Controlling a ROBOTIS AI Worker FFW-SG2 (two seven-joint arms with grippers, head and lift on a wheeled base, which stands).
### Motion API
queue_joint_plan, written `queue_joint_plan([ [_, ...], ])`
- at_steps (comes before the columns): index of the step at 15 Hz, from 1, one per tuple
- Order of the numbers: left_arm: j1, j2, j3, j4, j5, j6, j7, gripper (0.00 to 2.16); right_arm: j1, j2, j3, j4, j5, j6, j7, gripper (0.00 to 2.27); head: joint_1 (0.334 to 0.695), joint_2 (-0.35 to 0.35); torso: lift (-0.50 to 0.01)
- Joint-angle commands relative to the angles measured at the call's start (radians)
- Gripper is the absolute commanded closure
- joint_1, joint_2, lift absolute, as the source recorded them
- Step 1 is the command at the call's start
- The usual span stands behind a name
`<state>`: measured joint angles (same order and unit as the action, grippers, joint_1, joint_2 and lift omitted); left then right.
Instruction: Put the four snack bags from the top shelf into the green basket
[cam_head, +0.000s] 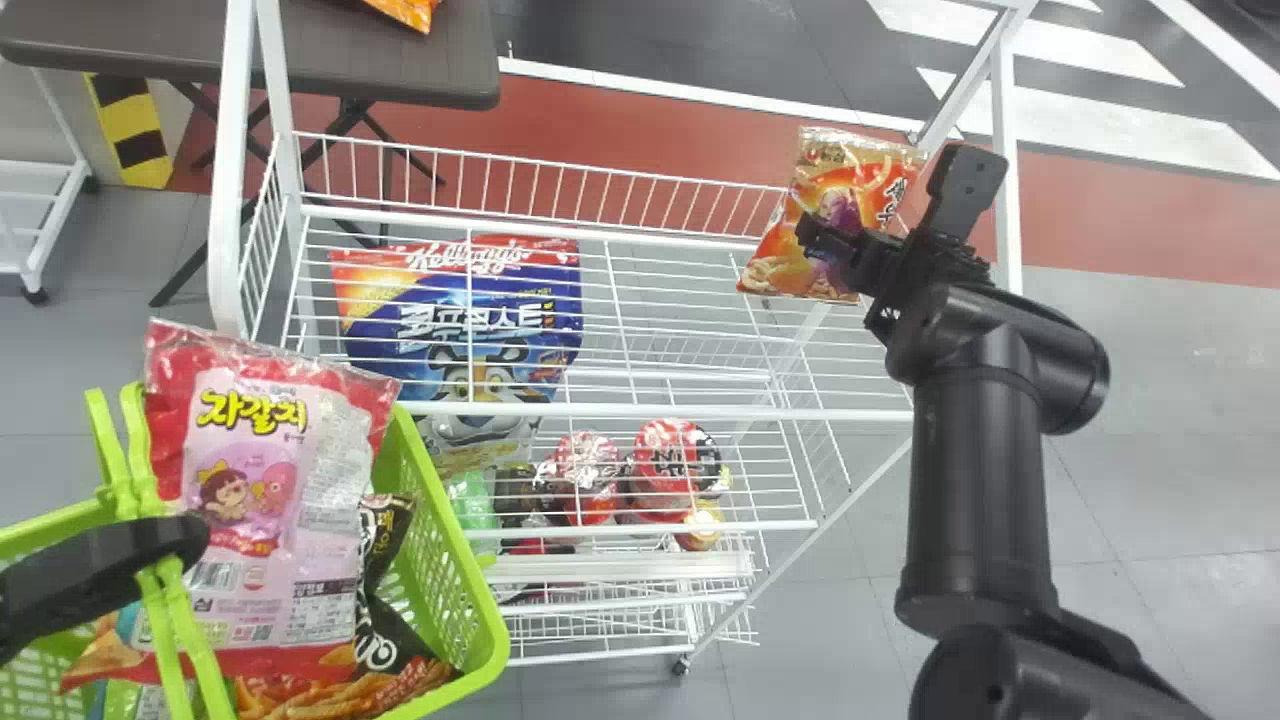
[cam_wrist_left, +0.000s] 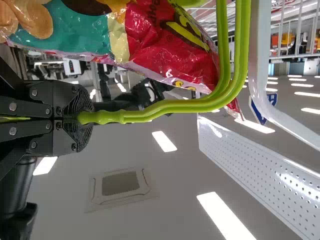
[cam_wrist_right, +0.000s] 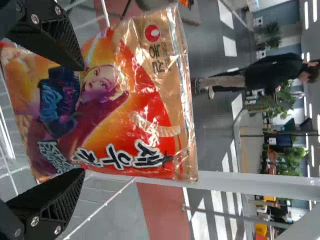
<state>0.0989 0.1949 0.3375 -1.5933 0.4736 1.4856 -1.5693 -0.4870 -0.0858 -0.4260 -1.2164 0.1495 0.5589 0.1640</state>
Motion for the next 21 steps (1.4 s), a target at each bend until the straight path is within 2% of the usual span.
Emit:
queue_joint_plan([
  [1,0.005,0.0,0.006,0.001,0.0,-0.004,-0.011,2.15,-0.021,-0.012,0.013,0.038,0.016,-0.001,0.0,0.77,0.695,-0.31,0.0],
  [3,0.005,-0.005,0.005,0.001,0.0,-0.004,-0.011,2.15,-0.012,-0.011,0.029,0.034,0.012,0.026,-0.006,2.22,0.695,-0.308,0.0],
  [7,0.012,-0.005,0.006,0.001,0.0,-0.008,-0.011,2.15,0.038,-0.011,0.018,-0.026,-0.064,-0.004,0.008,2.26,0.695,-0.305,0.0],
  [9,0.013,-0.005,0.008,-0.001,0.002,-0.008,-0.011,2.15,0.096,-0.006,0.024,-0.143,-0.122,0.005,0.022,2.26,0.695,-0.302,0.0],
  [11,0.013,-0.003,0.008,-0.001,0.002,-0.008,-0.011,2.15,0.179,-0.006,0.041,-0.334,-0.223,0.1,0.032,2.26,0.695,-0.298,0.0],
  [15,0.01,-0.006,0.005,-0.001,0.002,-0.02,-0.011,2.15,0.334,-0.005,0.055,-0.712,-0.438,0.404,0.042,2.26,0.695,-0.27,0.0],
  [20,-0.002,-0.008,-0.006,-0.001,0.0,-0.02,-0.011,2.15,0.472,0.0,0.072,-1.017,-0.723,0.864,0.046,2.26,0.695,-0.171,0.0],
  [21,-0.004,-0.008,-0.006,-0.001,0.0,-0.02,-0.011,2.15,0.485,0.0,0.069,-1.04,-0.781,0.935,0.046,2.26,0.695,-0.119,0.0],
])
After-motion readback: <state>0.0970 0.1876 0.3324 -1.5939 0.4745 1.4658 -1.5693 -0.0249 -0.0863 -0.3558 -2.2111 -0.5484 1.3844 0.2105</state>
